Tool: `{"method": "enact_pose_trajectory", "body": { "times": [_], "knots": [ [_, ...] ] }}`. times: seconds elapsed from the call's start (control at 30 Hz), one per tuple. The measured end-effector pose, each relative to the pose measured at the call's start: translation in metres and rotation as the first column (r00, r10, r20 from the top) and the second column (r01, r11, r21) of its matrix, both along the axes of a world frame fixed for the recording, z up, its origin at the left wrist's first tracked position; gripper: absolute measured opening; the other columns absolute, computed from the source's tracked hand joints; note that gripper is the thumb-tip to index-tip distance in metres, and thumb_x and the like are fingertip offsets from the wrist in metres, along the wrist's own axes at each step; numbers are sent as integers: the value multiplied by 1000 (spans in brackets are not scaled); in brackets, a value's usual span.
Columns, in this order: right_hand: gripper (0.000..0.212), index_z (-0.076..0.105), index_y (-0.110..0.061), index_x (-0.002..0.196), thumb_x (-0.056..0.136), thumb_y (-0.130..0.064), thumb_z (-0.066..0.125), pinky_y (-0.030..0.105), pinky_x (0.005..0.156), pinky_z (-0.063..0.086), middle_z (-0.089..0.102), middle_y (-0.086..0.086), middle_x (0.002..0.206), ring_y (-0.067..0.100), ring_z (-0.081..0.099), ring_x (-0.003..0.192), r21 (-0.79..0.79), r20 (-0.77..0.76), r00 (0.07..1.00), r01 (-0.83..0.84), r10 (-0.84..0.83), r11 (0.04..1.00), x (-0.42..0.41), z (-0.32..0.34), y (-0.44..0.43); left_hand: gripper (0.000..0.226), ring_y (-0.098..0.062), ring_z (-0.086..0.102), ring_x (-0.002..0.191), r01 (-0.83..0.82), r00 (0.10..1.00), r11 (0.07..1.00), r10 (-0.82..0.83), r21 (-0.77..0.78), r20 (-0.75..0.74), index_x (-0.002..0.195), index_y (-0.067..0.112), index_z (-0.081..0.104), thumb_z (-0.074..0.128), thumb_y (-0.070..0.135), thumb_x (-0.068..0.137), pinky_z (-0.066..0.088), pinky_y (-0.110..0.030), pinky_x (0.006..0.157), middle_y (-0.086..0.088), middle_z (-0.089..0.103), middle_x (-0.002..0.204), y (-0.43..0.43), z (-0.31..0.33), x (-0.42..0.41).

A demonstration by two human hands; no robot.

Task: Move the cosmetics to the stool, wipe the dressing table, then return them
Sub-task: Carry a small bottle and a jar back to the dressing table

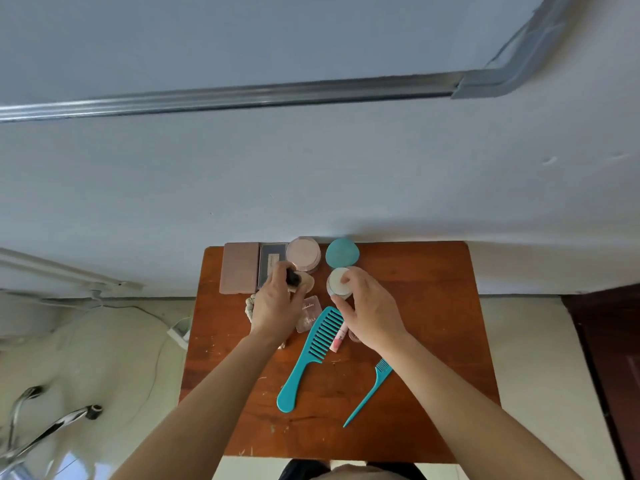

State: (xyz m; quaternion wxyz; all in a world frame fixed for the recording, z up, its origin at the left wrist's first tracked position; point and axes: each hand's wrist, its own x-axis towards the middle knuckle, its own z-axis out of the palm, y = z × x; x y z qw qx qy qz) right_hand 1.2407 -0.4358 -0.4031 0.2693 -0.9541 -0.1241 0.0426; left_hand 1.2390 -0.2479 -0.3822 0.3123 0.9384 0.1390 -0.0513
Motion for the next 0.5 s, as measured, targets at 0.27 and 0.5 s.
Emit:
{"method": "enact_pose_trajectory", "body": {
  "times": [0.27,0.5],
  "knots": [
    [51,42,-28,127,87,-46,68,7,68,50,53,-6,125,5,59,95,216,141,973,148,-181,965,-3,84,-29,49,4,62,81,10,929,980,64,-198,365,113,40,35,73,47,83,42,-6,61,28,57,90,8,118,9],
    [46,45,-35,126,87,-50,64,6,81,49,51,-17,132,1,56,108,384,371,769,383,-520,840,-52,177,-69,43,-9,66,90,359,760,869,-60,-341,647,113,34,45,76,37,83,51,-18,78,26,61,97,-27,197,7]
  ]
}}
